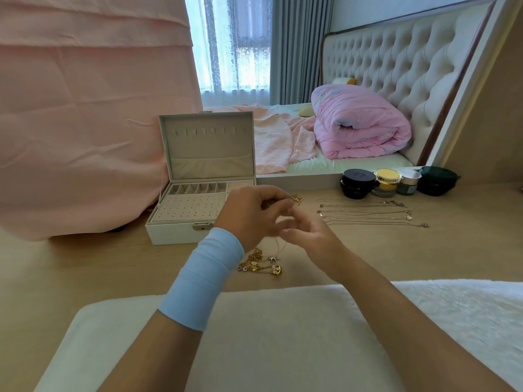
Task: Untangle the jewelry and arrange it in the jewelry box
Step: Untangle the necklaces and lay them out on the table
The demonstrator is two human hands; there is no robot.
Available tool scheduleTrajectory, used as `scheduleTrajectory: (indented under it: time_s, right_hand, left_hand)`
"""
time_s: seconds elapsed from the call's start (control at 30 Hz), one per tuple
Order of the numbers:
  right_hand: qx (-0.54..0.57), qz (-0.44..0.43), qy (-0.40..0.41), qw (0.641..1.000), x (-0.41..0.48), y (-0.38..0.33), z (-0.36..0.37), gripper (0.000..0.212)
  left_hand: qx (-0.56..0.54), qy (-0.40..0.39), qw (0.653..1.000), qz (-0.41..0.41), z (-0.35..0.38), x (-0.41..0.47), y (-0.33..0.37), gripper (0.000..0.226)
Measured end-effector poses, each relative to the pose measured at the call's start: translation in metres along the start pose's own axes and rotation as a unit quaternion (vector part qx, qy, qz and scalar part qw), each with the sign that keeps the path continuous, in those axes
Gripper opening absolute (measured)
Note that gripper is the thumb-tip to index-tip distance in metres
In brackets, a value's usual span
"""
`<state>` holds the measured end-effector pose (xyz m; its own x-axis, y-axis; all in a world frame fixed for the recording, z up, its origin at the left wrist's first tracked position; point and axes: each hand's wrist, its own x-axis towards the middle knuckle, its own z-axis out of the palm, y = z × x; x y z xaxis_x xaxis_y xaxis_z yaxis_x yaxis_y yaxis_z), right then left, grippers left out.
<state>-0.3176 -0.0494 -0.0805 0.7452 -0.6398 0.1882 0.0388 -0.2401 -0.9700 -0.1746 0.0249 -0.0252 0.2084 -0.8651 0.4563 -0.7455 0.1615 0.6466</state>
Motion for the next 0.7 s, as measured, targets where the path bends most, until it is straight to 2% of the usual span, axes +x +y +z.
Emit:
scheduleTrajectory:
  time_s: [0.13,0.27,0.47,0.7]
  right_hand:
    - [-0.061,0.028,0.020,0.998,-0.004,-0.001,-0.004,0.016]
    - [-0.063,0.080,0.055,0.993,-0.006,-0.002,-0.024,0.014]
    - [-0.116,0.119,0.098,0.981,-0.015,-0.001,-0.069,0.013]
    - [-0.228,0.167,0.151,0.947,-0.045,0.012,-0.126,0.019]
  left_hand:
    - [-0.004,0.067,0.997,0.030,-0.018,0.002,-0.003,0.010]
    - [0.037,0.091,0.995,0.008,-0.032,0.003,-0.021,0.011]
    - [0.094,0.030,0.994,-0.049,-0.029,0.002,-0.037,0.012]
    - [0.142,-0.052,0.986,-0.074,0.011,-0.002,-0.029,0.009]
